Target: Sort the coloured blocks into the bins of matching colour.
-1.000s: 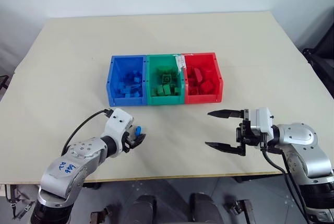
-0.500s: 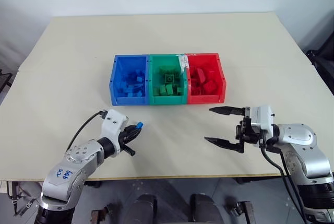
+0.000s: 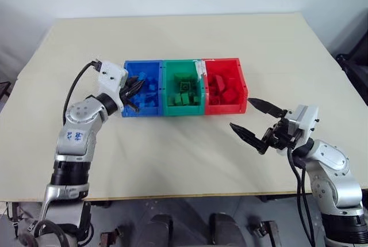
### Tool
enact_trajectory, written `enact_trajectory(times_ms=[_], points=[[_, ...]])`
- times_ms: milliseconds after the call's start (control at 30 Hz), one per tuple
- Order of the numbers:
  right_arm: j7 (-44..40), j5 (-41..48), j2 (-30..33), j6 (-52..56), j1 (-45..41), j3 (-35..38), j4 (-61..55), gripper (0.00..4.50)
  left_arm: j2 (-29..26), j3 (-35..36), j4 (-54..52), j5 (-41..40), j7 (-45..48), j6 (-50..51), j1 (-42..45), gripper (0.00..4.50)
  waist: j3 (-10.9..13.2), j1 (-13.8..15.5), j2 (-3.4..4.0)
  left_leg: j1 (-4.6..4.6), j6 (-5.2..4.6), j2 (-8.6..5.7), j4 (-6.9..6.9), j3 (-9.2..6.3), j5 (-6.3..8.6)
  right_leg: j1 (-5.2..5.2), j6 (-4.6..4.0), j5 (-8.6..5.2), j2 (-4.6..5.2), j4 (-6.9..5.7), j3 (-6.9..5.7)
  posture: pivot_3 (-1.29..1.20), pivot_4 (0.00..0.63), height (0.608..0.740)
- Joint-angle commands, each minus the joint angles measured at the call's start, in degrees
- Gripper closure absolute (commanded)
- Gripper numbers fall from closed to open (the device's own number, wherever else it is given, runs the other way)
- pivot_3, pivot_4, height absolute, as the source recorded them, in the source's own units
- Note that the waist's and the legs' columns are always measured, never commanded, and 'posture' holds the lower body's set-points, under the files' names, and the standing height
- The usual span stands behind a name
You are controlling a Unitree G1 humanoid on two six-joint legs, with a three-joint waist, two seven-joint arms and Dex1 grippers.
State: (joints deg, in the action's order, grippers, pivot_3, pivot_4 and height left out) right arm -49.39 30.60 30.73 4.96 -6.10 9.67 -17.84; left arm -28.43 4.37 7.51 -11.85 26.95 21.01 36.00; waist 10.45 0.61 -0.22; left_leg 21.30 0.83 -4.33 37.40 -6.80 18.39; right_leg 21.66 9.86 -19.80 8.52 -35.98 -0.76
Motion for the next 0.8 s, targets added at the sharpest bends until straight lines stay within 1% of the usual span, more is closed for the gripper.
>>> enact_trajectory(times_ms=[33, 133, 167, 300, 333, 467, 533, 600, 633, 733, 800], points=[[0.19, -0.26, 0.53, -1.26, 0.34, 0.83, -2.75, 0.00, 0.12, -0.66, 1.75, 1.15, 1.10, -2.20, 2.01, 2.60, 0.00, -0.45, 0.00, 0.00, 0.00, 0.00, -0.02, 0.00, 0.00, 0.00, 0.00, 0.00, 0.00, 0.01, -0.01, 0.00, 0.150, 0.740], [-0.42, -0.58, 0.84, -1.56, 0.27, 0.56, -2.70, 0.00, 0.33, -0.26, 0.14, 0.30, 2.00, -1.67, 1.05, 1.60, 0.00, -0.80, 0.00, 0.00, -0.01, 0.00, -0.07, -0.01, 0.00, 0.01, 0.00, 0.00, 0.01, 0.02, -0.03, 0.00, 0.150, 0.740], [-0.62, -0.63, 0.94, -1.67, 0.29, 0.53, -2.71, 0.00, 0.28, -0.06, -0.59, 0.17, 2.17, -1.50, 0.57, 1.34, 0.00, -0.83, 0.00, 0.00, -0.01, 0.00, -0.07, -0.01, 0.00, 0.01, 0.00, 0.00, 0.00, 0.02, -0.04, 0.00, 0.150, 0.740], [-3.34, -0.31, 2.26, -1.97, -1.89, 0.15, -0.08, 0.00, -2.72, 5.49, -6.72, -1.72, 3.42, -3.69, -6.88, 0.07, 0.00, -1.35, 0.00, -0.03, -0.01, 0.03, -0.09, 0.04, 0.00, 0.02, 0.00, 0.00, 0.00, 0.01, 0.00, 0.00, 0.150, 0.740], [-4.28, -0.22, 2.64, -2.02, -2.42, 0.07, 0.72, 0.00, -3.83, 7.07, -8.10, -3.15, 5.14, -3.72, -9.07, 0.01, 0.00, -1.57, 0.00, -0.03, -0.01, 0.05, -0.10, 0.04, 0.00, 0.03, 0.00, 0.00, 0.00, 0.02, 0.00, 0.00, 0.150, 0.740], [-8.72, 0.10, 4.43, -2.38, -3.83, -0.18, 3.92, 0.00, -8.34, 12.93, -14.38, -8.82, 12.58, -4.53, -18.84, 0.01, 0.00, -1.84, 0.00, -0.03, -0.01, 0.20, -0.10, -0.02, 0.00, 0.02, -0.01, -0.01, 0.03, 0.01, 0.00, 0.00, 0.150, 0.740], [-12.15, -0.39, 5.82, -3.08, -4.71, -0.65, 6.37, 0.00, -11.94, 16.04, -16.83, -11.58, 19.60, -5.95, -25.61, 0.01, 0.00, -1.68, 0.00, -0.02, -0.01, 0.22, -0.09, -0.03, 0.01, 0.00, -0.01, -0.01, 0.06, 0.05, 0.00, 0.00, 0.150, 0.740], [-15.63, -1.02, 7.03, -4.42, -5.73, -1.07, 9.35, 0.00, -14.24, 18.18, -19.28, -13.27, 23.34, -5.96, -31.20, 0.01, 0.00, -1.64, 0.00, -0.02, -0.03, 0.24, -0.08, -0.03, 0.02, -0.04, -0.01, -0.01, 0.07, 0.12, 0.00, 0.00, 0.150, 0.740], [-16.86, -1.11, 7.40, -5.21, -6.09, -1.02, 10.65, 0.00, -14.59, 18.42, -20.31, -13.64, 23.51, -5.71, -32.62, 0.01, 0.00, -1.42, 0.01, -0.02, -0.03, 0.23, -0.09, -0.03, 0.02, -0.05, -0.02, -0.01, 0.09, 0.16, 0.00, 0.00, 0.150, 0.740], [-20.53, -1.57, 8.02, -7.81, -8.64, -1.52, 15.18, 0.00, -14.96, 19.00, -21.78, -13.60, 26.26, -9.04, -37.20, 0.01, 0.00, -0.63, 0.01, -0.05, -0.03, 0.25, -0.05, -0.03, 0.02, -0.07, -0.04, -0.02, 0.07, 0.33, -0.01, 0.00, 0.150, 0.740], [-21.56, -1.99, 8.04, -8.15, -10.20, -1.70, 17.80, 0.00, -14.31, 19.27, -21.47, -12.93, 25.20, -9.78, -38.22, 0.01, 0.00, -0.46, 0.01, -0.05, -0.02, 0.26, -0.01, -0.04, 0.01, -0.09, -0.04, -0.02, 0.07, 0.31, -0.02, 0.00, 0.150, 0.740]])
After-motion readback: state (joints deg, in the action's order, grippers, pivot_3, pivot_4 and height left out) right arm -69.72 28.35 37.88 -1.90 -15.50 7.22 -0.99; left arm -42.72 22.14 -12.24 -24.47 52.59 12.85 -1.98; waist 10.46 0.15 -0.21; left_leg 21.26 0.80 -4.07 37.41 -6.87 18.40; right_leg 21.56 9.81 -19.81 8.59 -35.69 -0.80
